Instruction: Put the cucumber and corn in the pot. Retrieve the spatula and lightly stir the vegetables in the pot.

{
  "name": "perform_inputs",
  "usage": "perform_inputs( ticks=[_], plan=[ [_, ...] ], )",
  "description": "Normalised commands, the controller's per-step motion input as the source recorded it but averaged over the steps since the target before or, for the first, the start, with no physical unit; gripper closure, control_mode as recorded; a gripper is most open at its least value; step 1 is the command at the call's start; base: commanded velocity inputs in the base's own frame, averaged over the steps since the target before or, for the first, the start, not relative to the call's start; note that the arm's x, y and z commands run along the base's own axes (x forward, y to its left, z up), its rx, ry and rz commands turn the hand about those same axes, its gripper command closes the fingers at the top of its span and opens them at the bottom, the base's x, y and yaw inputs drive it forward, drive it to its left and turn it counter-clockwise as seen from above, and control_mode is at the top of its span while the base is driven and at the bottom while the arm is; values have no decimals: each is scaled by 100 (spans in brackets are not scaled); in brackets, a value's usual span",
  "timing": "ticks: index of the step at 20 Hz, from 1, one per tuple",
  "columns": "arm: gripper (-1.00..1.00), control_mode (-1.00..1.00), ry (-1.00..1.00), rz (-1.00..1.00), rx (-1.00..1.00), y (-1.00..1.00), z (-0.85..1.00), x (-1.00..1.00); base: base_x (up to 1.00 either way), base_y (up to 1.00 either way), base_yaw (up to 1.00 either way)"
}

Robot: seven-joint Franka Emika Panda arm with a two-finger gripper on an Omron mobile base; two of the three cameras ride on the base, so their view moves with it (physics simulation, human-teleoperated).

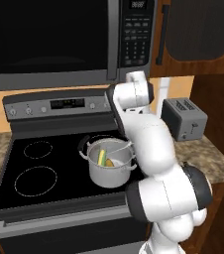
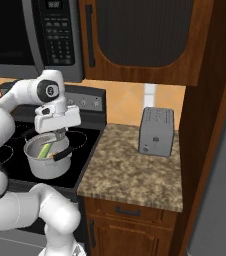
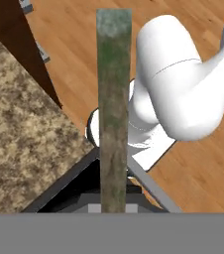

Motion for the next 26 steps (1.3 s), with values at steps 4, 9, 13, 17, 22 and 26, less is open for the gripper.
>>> perform_inputs(
  ticks=[4, 9, 13, 17, 22, 26],
  plan=[
    [100, -100, 0, -33, -10, 6, 29, -27, 0, 0, 0],
    [100, -100, 0, -25, -21, 64, 3, -4, 0, 0, 0],
    [100, -100, 2, -28, -36, 68, -25, 70, 0, 0, 0],
    [100, -100, 5, -36, -38, 40, -65, 70, 0, 0, 0],
    [100, -100, 5, -36, -33, 52, -76, 57, 0, 0, 0],
    [100, -100, -5, -35, -25, 84, -17, 6, 0, 0, 0]
  ],
)
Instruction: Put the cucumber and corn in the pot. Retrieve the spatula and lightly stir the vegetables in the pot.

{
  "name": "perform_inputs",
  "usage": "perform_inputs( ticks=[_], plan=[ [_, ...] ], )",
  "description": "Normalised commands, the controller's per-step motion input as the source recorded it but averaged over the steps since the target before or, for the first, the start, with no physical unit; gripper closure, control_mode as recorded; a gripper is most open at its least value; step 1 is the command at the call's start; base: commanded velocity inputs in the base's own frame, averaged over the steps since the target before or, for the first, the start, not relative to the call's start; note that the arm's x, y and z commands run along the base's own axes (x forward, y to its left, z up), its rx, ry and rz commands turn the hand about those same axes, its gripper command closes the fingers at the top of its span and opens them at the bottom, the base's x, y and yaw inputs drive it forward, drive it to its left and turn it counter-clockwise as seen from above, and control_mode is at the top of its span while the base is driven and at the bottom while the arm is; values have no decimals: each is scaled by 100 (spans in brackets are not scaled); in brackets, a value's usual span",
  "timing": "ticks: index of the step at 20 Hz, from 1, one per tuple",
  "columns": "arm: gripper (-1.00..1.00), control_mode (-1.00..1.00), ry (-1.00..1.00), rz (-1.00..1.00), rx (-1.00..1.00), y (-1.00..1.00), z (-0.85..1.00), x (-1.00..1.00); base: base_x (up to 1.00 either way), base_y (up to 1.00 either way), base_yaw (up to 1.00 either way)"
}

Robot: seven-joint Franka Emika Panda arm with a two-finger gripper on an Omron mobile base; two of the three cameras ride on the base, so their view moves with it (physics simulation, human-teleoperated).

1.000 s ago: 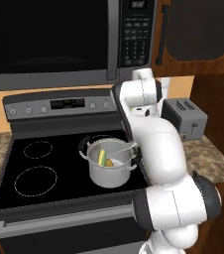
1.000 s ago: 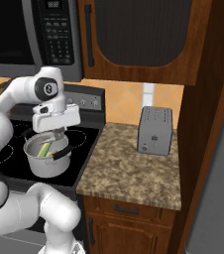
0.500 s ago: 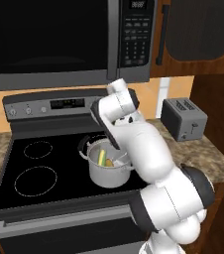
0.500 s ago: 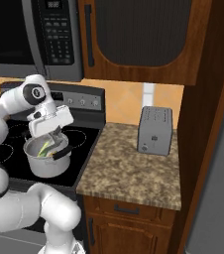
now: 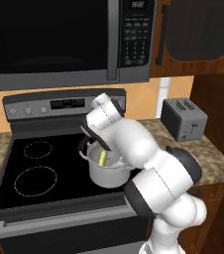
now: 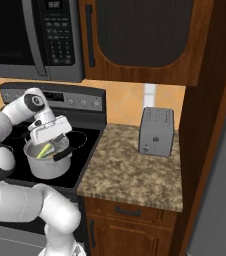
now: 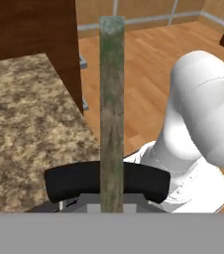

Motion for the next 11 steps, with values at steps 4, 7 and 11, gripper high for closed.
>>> perform_inputs(
  ticks=[4, 7, 11],
  plan=[
    [100, -100, -12, -38, -20, 78, 0, 17, 0, 0, 0],
    [100, -100, 0, -42, -23, 50, -3, 48, 0, 0, 0],
    [100, -100, 7, -41, -28, 32, -44, 56, 0, 0, 0]
  ],
)
